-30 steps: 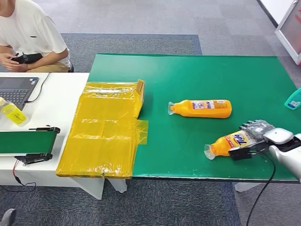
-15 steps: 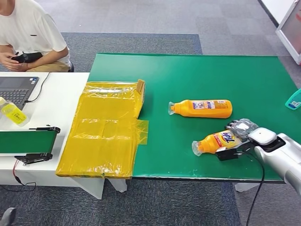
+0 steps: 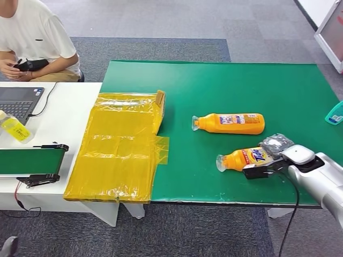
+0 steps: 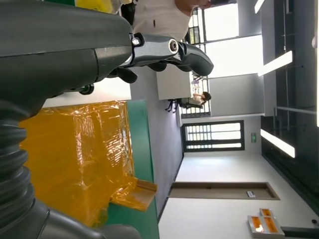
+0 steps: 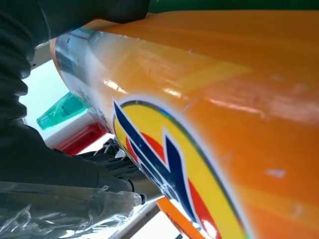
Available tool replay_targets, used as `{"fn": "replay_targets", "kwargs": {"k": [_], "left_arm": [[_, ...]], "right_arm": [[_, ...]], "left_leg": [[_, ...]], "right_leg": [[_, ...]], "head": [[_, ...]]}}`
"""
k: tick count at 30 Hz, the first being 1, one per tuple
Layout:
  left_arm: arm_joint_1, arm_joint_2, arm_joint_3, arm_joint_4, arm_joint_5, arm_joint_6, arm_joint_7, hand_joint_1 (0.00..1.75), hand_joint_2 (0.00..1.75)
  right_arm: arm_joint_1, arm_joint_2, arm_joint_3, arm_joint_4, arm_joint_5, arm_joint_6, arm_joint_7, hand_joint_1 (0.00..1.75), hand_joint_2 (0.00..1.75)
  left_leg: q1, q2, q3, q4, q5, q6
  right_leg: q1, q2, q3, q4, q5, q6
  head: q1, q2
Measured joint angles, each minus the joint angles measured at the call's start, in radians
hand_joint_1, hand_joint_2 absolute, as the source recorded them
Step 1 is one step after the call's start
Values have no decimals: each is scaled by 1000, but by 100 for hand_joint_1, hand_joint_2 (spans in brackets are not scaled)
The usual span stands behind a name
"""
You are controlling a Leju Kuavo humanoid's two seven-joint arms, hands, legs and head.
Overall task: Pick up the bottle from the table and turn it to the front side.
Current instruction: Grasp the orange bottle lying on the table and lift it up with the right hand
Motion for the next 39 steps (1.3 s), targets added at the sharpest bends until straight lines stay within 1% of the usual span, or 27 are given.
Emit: {"fn": "replay_targets", "kwargs": {"k": [5,8,10,12,14,16,18,21,23,24,26,28,31,34,36,39], "left_arm": [[0,0,0,0,-2,-7,0,0,175],[0,0,0,0,-17,-20,0,0,175],[-1,0,-2,0,-35,-29,1,0,175],[-1,0,-9,0,-58,-34,3,0,175],[0,0,-22,0,-72,-29,7,0,175],[3,-1,-39,0,-74,-17,14,0,175],[7,-2,-57,-2,-73,-9,24,0,175],[13,-2,-92,-8,-90,1,29,0,175],[12,1,-135,-12,-117,42,35,0,175],[9,6,-163,-12,-131,83,42,0,175],[-1,23,-218,-11,-149,180,62,0,175],[-11,43,-264,-5,-137,241,87,0,175],[-22,69,-327,17,-93,244,113,0,175],[-39,91,-402,50,-76,255,145,0,175],[-59,113,-474,84,-73,297,171,0,175],[-99,152,-594,147,-62,367,188,0,175]], "right_arm": [[8,0,-25,-2,-19,1,-13,175,175],[39,0,-66,-38,-95,-23,-51,175,175],[100,3,-125,-99,-152,-87,-71,175,175],[188,24,-209,-182,-171,-180,-84,175,175],[286,64,-307,-274,-175,-250,-112,175,175],[388,119,-406,-376,-198,-281,-157,175,175],[483,176,-492,-482,-236,-291,-204,175,175],[595,249,-602,-621,-306,-297,-266,175,175],[650,303,-670,-698,-355,-291,-311,175,175],[671,329,-698,-730,-372,-283,-327,175,175],[699,374,-736,-773,-389,-270,-340,175,175],[718,416,-761,-795,-405,-262,-349,175,175],[746,471,-788,-810,-431,-268,-380,175,175],[775,520,-798,-821,-411,-317,-427,175,175],[789,546,-791,-823,-385,-357,-446,175,175],[799,571,-768,-816,-368,-384,-454,175,175]], "left_leg": [[0,0,0,0,0,0],[1,0,0,0,-1,0],[2,0,1,0,-2,-1],[2,0,1,0,-3,-2],[3,0,1,0,-3,-2],[4,0,0,0,-2,-3],[5,-2,-1,0,-2,-3],[5,-4,-3,0,-2,-4],[5,-4,-4,0,-2,-4],[5,-4,-4,0,-3,-4],[5,-4,-4,0,-3,-4],[5,-4,-4,0,-3,-4],[5,-3,-4,0,-3,-4],[5,-3,-4,0,-3,-4],[5,-3,-4,0,-3,-4],[5,-3,-4,0,-3,-4]], "right_leg": [[0,0,0,0,0,0],[1,0,0,0,0,0],[1,0,1,0,-1,-1],[2,0,1,0,-1,-2],[4,0,1,0,-2,-3],[5,0,0,0,-3,-4],[5,-2,-1,0,-4,-5],[6,-4,-2,0,-4,-5],[5,-3,-3,0,-4,-5],[5,-3,-3,0,-4,-5],[5,-3,-4,0,-4,-5],[5,-3,-4,0,-4,-5],[5,-3,-4,0,-4,-5],[5,-3,-4,0,-4,-5],[5,-3,-4,0,-4,-5],[5,-3,-4,0,-4,-5]], "head": [[0,0],[0,0],[0,0],[0,0],[0,0],[0,0],[0,0],[0,0],[0,0],[0,0],[0,0],[0,0],[0,0],[0,0],[0,0],[0,0]]}}
